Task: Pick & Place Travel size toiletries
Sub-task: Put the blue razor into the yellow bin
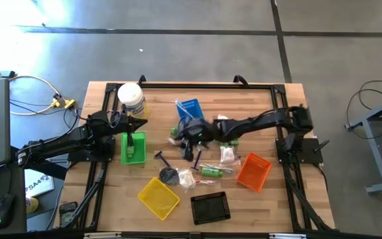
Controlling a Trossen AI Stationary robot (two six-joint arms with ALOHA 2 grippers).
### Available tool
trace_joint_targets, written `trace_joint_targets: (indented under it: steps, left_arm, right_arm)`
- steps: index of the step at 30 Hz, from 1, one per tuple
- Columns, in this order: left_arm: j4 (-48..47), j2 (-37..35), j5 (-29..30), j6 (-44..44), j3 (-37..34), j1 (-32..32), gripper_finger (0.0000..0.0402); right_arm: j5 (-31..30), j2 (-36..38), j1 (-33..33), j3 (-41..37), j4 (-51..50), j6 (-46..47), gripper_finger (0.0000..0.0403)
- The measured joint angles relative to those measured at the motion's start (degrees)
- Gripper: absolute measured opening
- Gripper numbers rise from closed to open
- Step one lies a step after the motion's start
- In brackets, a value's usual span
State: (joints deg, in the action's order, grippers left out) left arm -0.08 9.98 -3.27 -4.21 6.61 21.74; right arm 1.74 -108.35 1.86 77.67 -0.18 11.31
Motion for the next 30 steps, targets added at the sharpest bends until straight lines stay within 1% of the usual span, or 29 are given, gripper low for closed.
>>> trace_joint_targets:
  steps: [3,5,8,11,12,14,16,20,23,25,28,30]
  left_arm:
    - [-1.51,0.0,-0.02,0.0,0.0,0.0,0.0]
    - [-2.77,0.02,-0.02,0.01,0.0,0.0,0.0]
    - [-3.64,0.02,-0.04,0.0,0.0,0.0,0.0]
    - [-3.66,0.02,-0.07,-0.02,0.0,0.0,0.0]
    - [-3.66,0.02,-0.19,-0.04,0.0,0.0,0.0]
    - [-3.63,0.0,-0.63,-0.03,0.0,0.0,0.0]
    - [-3.85,0.02,-0.89,-0.07,0.0,0.0,0.0]
    - [-3.86,0.0,-1.38,-0.68,0.0,-0.02,0.0]
    - [-4.04,0.02,-1.99,-3.15,0.0,-0.01,0.0]
    - [-4.82,0.0,-5.77,-4.69,0.0,0.0,0.0]
    - [-4.54,0.02,-11.82,-5.9,0.0,-0.02,0.0]
    - [-3.6,0.0,-13.16,-5.57,0.0,-0.02,0.0]
  right_arm:
    - [0.14,-2.49,1.31,2.42,-0.67,-2.01,0.0163]
    - [0.49,-2.47,1.33,2.53,0.42,-2.89,0.0168]
    - [3.06,0.11,0.66,1.0,2.1,-3.96,0.0159]
    - [4.05,4.31,0.15,-1.91,7.47,-4.03,0.0135]
    - [4.07,6.26,0.0,-3.66,8.0,-4.14,0.0124]
    - [4.2,9.69,-0.1,-6.85,12.53,-5.22,0.0099]
    - [4.35,14.33,-0.1,-11.58,14.87,-6.24,0.007]
    - [5.42,24.2,-0.28,-22.4,25.84,-8.24,0.0015]
    - [6.84,31.13,-1.2,-29.9,30.75,-8.17,0.0008]
    - [6.92,35.46,-1.66,-33.94,30.96,-8.14,0.0006]
    - [4.15,41.3,-1.24,-39.8,32.55,-7.99,0.0003]
    - [3.13,44.17,-0.56,-44.3,36.33,-8.7,0.0004]
